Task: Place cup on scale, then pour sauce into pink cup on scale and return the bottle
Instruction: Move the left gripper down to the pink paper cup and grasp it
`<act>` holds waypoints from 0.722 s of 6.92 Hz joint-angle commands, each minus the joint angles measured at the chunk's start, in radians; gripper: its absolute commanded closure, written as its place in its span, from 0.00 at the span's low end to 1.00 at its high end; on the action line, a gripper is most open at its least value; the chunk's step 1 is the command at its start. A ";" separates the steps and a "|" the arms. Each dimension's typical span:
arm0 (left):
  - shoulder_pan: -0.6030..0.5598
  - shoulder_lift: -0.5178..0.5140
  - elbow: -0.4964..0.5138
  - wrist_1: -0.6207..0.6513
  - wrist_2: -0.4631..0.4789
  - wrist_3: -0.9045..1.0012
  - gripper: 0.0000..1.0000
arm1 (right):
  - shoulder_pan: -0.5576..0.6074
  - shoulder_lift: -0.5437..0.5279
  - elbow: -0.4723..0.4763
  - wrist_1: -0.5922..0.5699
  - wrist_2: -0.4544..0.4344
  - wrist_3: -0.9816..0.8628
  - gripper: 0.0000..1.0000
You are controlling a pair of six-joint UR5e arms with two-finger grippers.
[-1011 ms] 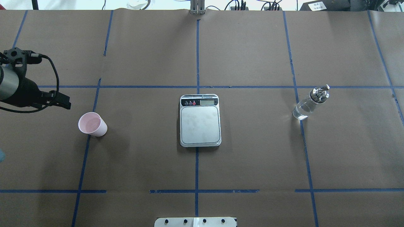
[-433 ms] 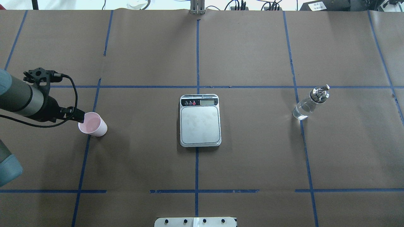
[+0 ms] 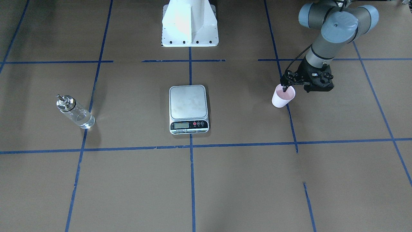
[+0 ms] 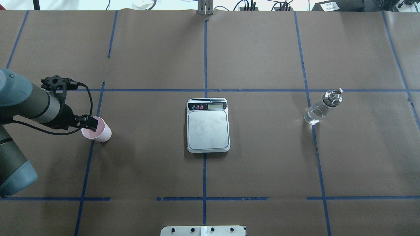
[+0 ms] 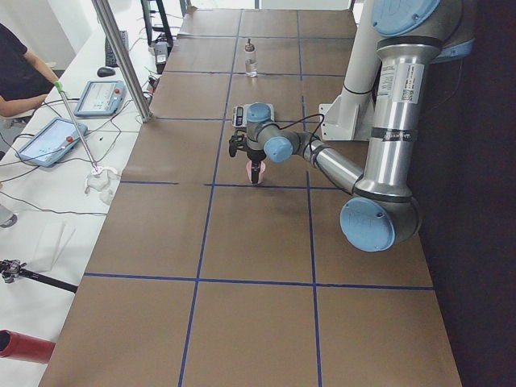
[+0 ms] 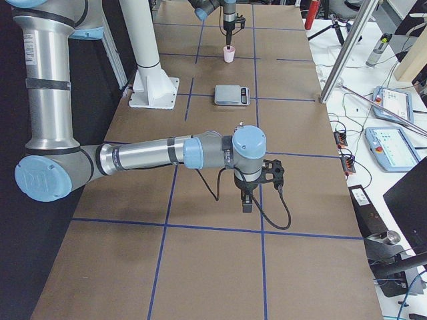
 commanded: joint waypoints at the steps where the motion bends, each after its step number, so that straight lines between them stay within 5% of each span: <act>1: 0.011 -0.007 0.028 -0.002 0.000 0.003 0.03 | 0.000 0.002 0.000 0.000 0.000 0.000 0.00; 2: 0.011 -0.007 0.034 -0.002 0.000 0.007 0.11 | 0.000 0.002 0.002 0.002 -0.001 -0.001 0.00; 5: 0.010 -0.007 0.024 0.000 0.000 0.001 0.84 | 0.001 0.005 0.000 0.000 0.000 -0.001 0.00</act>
